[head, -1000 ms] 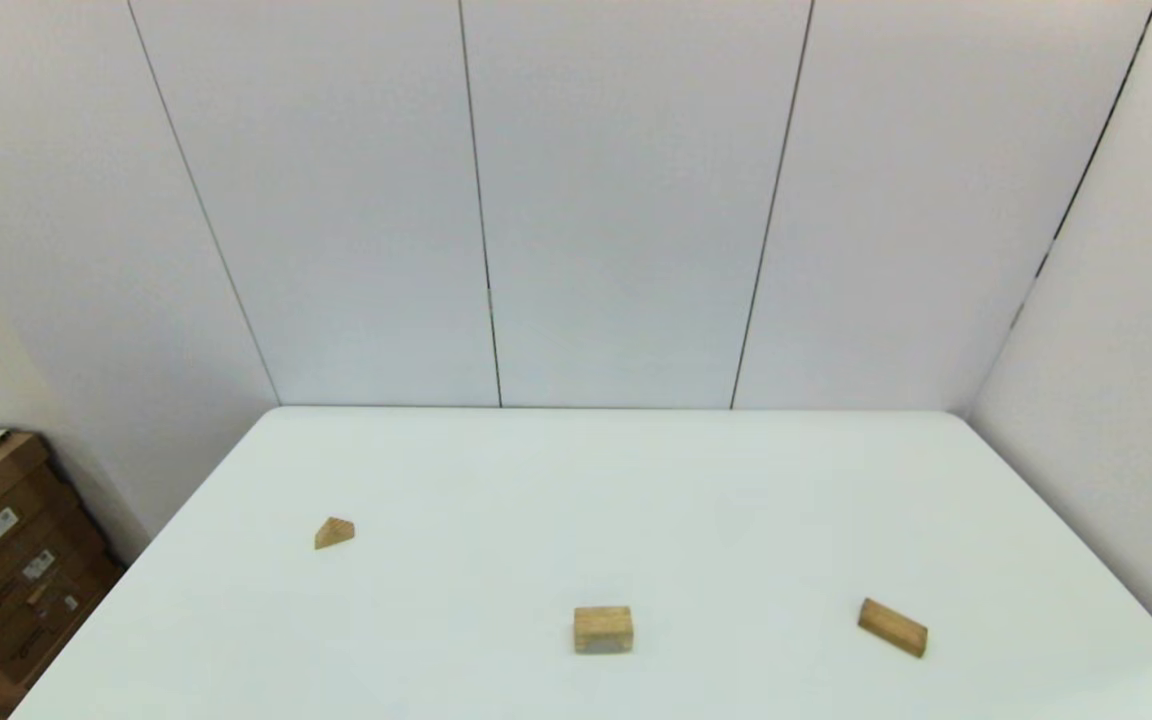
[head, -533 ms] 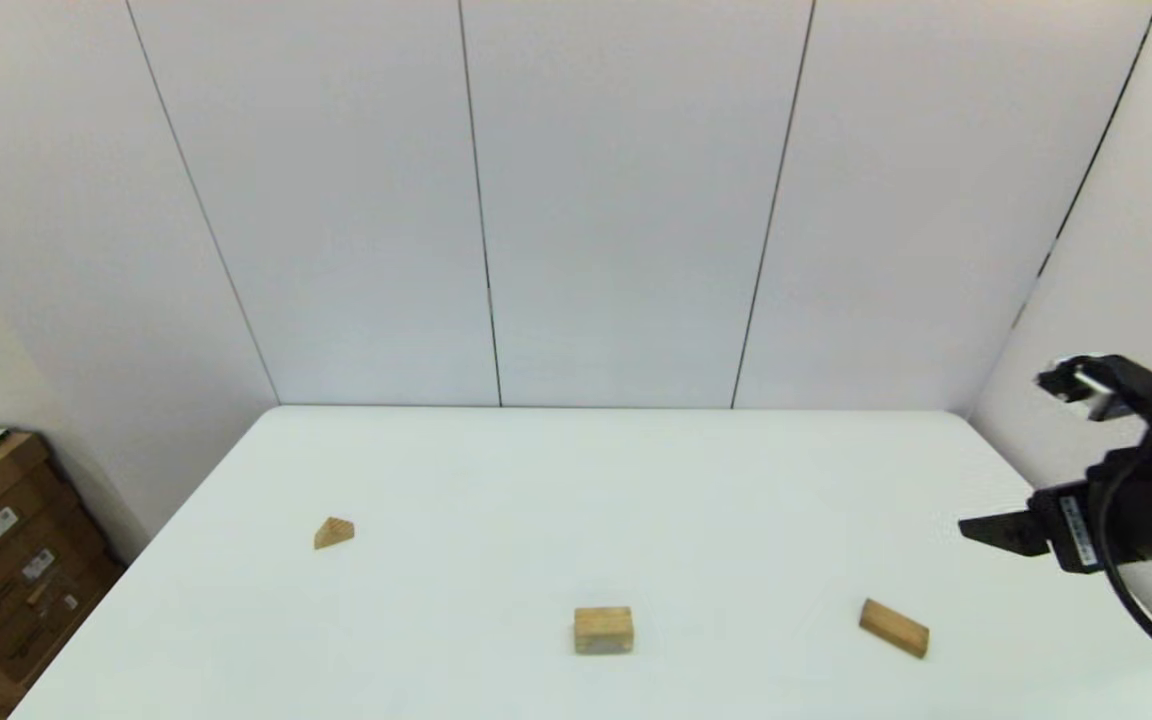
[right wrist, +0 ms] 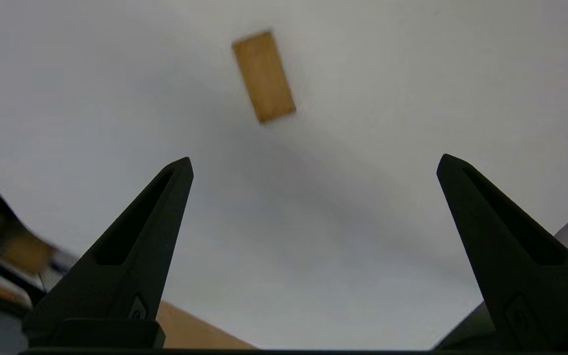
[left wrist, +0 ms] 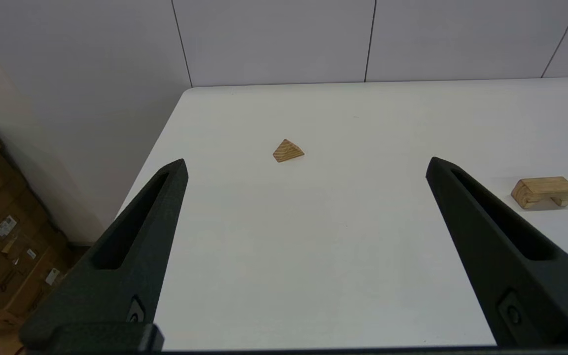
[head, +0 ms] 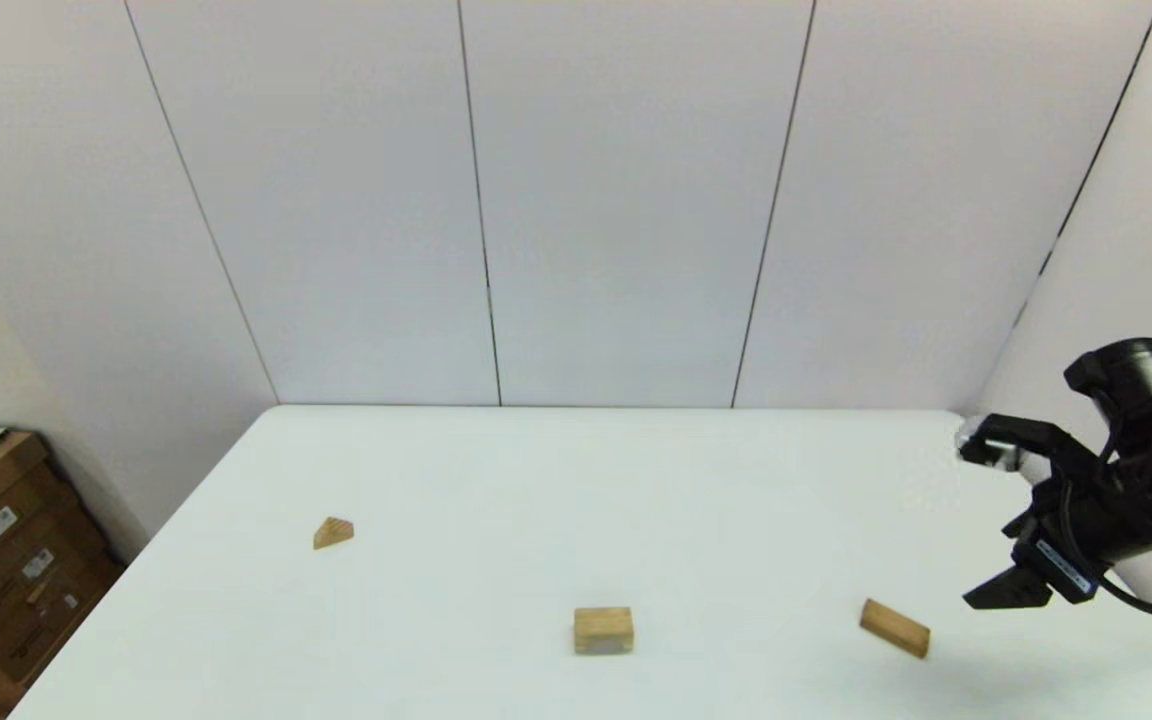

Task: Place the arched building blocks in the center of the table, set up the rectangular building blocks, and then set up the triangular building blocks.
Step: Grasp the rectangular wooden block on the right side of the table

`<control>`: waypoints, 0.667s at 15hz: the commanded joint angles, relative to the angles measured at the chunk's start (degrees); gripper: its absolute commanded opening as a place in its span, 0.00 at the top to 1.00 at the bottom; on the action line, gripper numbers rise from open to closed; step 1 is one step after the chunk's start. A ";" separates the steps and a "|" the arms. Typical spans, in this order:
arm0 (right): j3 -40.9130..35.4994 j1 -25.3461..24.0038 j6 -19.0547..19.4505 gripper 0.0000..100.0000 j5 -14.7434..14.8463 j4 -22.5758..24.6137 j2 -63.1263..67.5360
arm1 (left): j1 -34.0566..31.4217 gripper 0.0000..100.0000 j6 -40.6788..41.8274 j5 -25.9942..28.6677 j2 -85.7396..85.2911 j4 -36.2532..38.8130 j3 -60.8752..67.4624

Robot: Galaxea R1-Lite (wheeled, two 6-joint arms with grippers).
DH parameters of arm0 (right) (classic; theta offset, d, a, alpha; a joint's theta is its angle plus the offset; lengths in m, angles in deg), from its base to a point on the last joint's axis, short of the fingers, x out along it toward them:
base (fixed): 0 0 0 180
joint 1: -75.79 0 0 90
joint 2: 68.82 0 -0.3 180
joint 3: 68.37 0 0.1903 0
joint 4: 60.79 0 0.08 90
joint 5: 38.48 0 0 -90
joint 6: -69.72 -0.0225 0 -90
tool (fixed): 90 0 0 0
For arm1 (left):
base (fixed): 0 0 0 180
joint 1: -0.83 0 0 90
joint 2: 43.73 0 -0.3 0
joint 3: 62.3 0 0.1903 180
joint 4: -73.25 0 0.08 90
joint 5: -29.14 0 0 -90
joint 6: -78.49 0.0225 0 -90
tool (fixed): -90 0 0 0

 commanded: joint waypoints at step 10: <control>-1.11 -9.32 8.35 0.00 2.25 6.16 14.51 | 0.02 0.00 -0.04 0.02 0.10 -0.01 0.01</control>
